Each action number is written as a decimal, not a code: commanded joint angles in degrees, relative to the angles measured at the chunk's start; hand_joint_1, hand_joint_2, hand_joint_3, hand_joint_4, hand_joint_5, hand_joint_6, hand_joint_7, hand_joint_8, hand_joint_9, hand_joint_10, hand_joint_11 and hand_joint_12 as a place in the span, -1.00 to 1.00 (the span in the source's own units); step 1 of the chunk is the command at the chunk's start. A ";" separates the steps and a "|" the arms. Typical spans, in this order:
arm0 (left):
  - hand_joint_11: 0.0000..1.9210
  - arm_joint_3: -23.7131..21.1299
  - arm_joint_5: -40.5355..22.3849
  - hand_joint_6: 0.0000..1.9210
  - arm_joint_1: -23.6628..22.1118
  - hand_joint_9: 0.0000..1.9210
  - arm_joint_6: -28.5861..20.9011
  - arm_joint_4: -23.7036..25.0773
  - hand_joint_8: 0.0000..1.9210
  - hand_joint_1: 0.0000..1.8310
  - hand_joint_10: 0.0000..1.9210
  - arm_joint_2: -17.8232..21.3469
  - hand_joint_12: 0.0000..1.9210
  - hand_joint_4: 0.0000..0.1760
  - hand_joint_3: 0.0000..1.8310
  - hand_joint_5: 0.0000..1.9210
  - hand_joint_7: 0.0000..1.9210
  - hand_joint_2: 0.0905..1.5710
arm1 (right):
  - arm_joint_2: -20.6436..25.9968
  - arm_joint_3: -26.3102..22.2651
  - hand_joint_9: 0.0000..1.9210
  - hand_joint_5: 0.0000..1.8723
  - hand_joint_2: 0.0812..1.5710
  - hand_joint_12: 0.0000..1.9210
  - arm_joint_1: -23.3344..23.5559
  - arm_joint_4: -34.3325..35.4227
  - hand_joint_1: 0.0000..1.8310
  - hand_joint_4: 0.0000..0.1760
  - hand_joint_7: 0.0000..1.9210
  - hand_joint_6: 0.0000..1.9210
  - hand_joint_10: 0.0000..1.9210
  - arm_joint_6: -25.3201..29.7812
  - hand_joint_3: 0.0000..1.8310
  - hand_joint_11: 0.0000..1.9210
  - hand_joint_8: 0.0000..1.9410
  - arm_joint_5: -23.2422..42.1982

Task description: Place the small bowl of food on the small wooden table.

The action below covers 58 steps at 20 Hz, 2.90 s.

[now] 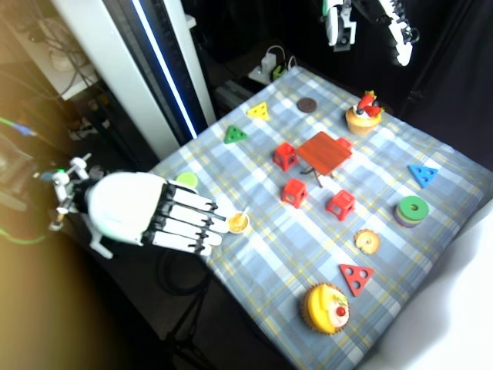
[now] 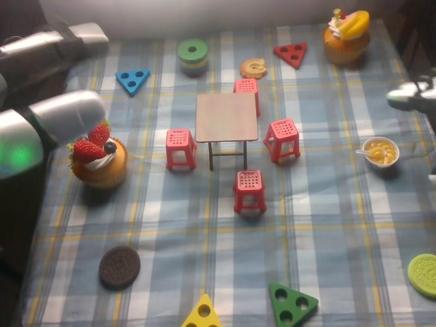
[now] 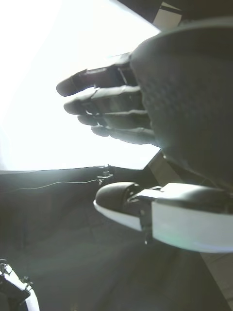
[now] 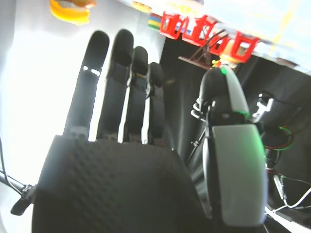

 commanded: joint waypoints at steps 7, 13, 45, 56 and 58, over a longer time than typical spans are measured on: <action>-1.00 0.30 -6.79 -1.00 -0.77 -0.71 -0.43 0.03 -1.00 -0.72 -1.00 -0.07 -0.88 0.10 -1.00 -0.42 -0.56 0.58 | -2.46 3.84 -0.49 -0.57 0.16 -0.18 7.03 -5.54 0.13 -0.87 -0.52 -1.00 -1.00 1.73 -1.00 -0.81 -1.00 -3.54; -1.00 0.55 -6.55 -1.00 -0.85 -0.69 -0.43 -0.41 -1.00 -0.56 -1.00 -0.61 -0.92 0.06 -1.00 -0.42 -0.55 0.56 | -4.40 6.55 -0.26 -0.42 0.12 -0.10 9.80 -8.00 0.19 -1.00 -0.22 -1.00 -0.99 3.04 -1.00 -0.79 -1.00 -9.73; -1.00 1.00 -6.07 -0.99 -0.86 -0.67 -0.44 -1.53 -1.00 -0.56 -1.00 -0.95 -0.80 -0.08 -1.00 -0.46 -0.54 0.65 | -7.48 8.53 0.30 0.06 0.34 0.32 16.98 -14.34 0.36 -1.00 0.21 -0.08 -0.35 3.44 -1.00 0.08 -0.20 -13.68; -1.00 1.24 -5.45 -1.00 -1.11 -0.68 -0.45 -1.44 -1.00 -0.59 -0.99 -1.07 -0.92 -0.39 -1.00 -0.43 -0.55 0.67 | -11.35 10.46 0.18 0.19 0.30 0.82 26.58 -21.46 0.31 -1.00 0.18 -0.24 0.54 5.72 -1.00 0.16 0.02 -13.66; -1.00 1.31 -5.30 -1.00 -1.15 -0.69 -0.45 -1.40 -1.00 -0.61 -1.00 -1.07 -0.91 -0.29 -1.00 -0.45 -0.57 0.67 | -13.17 11.98 0.00 0.20 0.33 0.81 28.77 -23.72 0.37 -1.00 0.11 -0.37 0.45 7.90 -1.00 -0.09 0.11 -13.68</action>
